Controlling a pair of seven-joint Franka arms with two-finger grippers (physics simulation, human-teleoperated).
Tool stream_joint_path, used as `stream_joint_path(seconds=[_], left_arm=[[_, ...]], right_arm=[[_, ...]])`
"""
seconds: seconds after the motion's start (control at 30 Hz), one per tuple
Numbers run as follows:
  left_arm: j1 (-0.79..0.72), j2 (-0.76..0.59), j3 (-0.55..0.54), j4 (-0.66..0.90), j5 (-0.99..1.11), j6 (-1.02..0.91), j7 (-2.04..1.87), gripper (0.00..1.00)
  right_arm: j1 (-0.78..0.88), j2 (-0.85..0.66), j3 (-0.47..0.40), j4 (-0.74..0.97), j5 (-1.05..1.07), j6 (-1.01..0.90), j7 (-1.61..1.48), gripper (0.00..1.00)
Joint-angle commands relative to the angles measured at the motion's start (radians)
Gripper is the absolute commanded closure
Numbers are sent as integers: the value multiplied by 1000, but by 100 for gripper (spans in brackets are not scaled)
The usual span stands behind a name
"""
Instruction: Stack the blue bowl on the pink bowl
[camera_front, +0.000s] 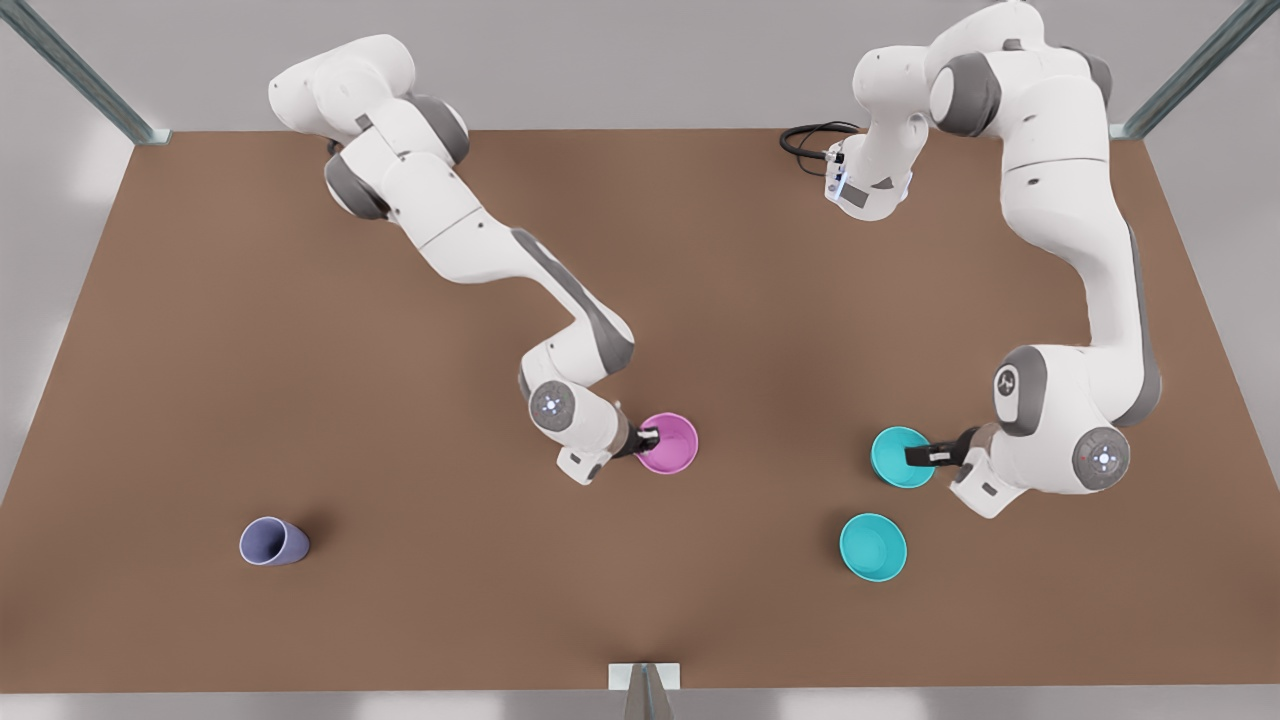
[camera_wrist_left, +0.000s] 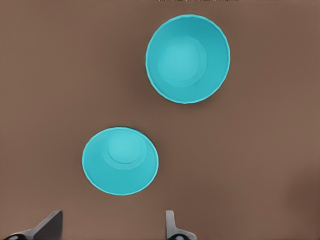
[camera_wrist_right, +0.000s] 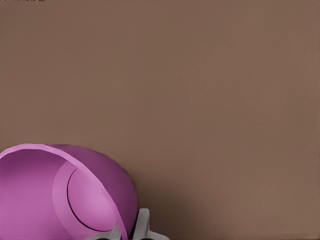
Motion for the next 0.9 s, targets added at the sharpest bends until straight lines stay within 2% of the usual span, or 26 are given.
stream_joint_path(seconds=[0.0, 0.03, 0.07, 0.1, 0.33, 0.4, 0.43, 0.47, 0.5, 0.57, 0.6, 0.67, 0.73, 0.8, 0.87], left_arm=[[6, 7, 23, -47, -49, 188, 278, 0], [6, 13, 31, -83, -49, 234, 335, 0], [8, 38, 31, -84, -49, 239, 343, 0], [11, 50, 32, -95, -49, 240, 359, 0], [29, 117, 37, -135, -46, 240, 465, 0], [34, 124, 37, -135, -46, 256, 465, 0], [34, 128, 37, -136, -47, 256, 465, 0], [32, 131, 37, -136, -49, 256, 465, 3], [32, 136, 37, -138, -49, 256, 465, 37], [29, 137, 37, -138, -52, 256, 464, 70], [29, 142, 37, -138, -52, 256, 464, 78], [31, 142, 37, -136, -52, 256, 464, 79], [32, 142, 37, -133, -50, 256, 462, 79], [38, 134, 37, -127, -52, 256, 459, 79], [34, 110, 37, -129, -149, 250, 458, 79]], right_arm=[[3, 12, 0, 5, -39, 45, 812, 79], [5, 18, 0, 11, -39, 48, 810, 79], [3, 20, 2, 17, -38, 48, 808, 27], [3, 20, 2, 17, -36, 47, 810, 0], [-87, -68, 12, 26, -27, -36, 785, 0], [-165, -118, 26, 26, -27, -221, 657, 0], [-247, -158, 26, 26, -30, -416, 447, 0], [-288, -189, 14, 20, -39, -524, 286, 0], [-382, -221, 11, 16, -156, -686, 69, 0], [-504, -239, 9, 7, -361, -757, -199, 0], [-566, -261, 9, 8, -388, -766, -328, 0], [-652, -367, 14, -3, -475, -868, -485, 0], [-657, -637, 15, -167, -451, -860, -495, 0], [-678, -749, 11, -242, -369, -860, -497, 0], [-690, -910, 3, -394, -337, -765, -495, 0]])
